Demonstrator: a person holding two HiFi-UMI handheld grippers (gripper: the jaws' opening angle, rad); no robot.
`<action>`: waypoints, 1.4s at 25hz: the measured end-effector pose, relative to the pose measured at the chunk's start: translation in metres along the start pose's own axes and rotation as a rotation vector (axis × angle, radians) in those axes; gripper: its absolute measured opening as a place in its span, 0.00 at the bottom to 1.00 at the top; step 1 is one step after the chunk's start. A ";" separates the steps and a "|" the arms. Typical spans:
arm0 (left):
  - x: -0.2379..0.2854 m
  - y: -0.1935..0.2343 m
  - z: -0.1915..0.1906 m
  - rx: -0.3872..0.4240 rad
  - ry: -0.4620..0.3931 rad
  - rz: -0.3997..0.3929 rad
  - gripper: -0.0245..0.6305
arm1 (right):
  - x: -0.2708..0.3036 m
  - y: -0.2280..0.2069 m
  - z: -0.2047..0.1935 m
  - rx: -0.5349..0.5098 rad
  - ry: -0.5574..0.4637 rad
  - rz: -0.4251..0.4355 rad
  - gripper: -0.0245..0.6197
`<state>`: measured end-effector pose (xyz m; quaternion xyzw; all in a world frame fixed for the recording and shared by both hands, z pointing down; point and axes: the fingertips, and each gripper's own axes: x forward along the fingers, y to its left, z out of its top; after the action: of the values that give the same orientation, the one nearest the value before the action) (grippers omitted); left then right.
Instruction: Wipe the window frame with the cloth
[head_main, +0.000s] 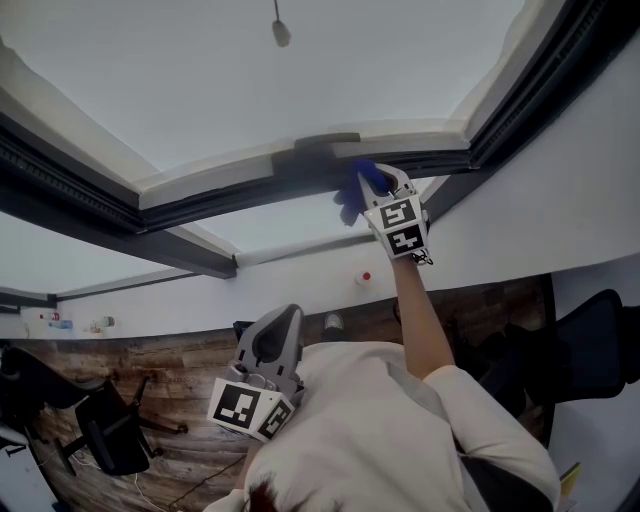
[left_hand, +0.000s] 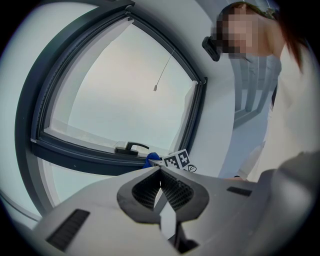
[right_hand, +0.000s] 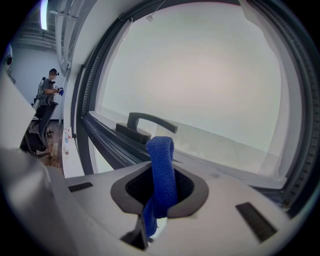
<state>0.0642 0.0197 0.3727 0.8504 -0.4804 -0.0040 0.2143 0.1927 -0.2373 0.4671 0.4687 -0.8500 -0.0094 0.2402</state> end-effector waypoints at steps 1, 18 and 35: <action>0.000 0.000 0.000 0.000 0.000 0.000 0.05 | -0.001 -0.001 0.000 0.000 0.000 -0.002 0.11; 0.004 0.001 0.000 -0.004 0.005 -0.011 0.05 | -0.008 -0.021 -0.009 0.011 0.008 -0.045 0.11; 0.009 0.003 0.000 -0.007 0.006 -0.017 0.05 | -0.018 -0.051 -0.019 0.037 0.013 -0.117 0.11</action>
<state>0.0662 0.0105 0.3754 0.8537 -0.4727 -0.0050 0.2184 0.2488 -0.2475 0.4643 0.5221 -0.8195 -0.0047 0.2362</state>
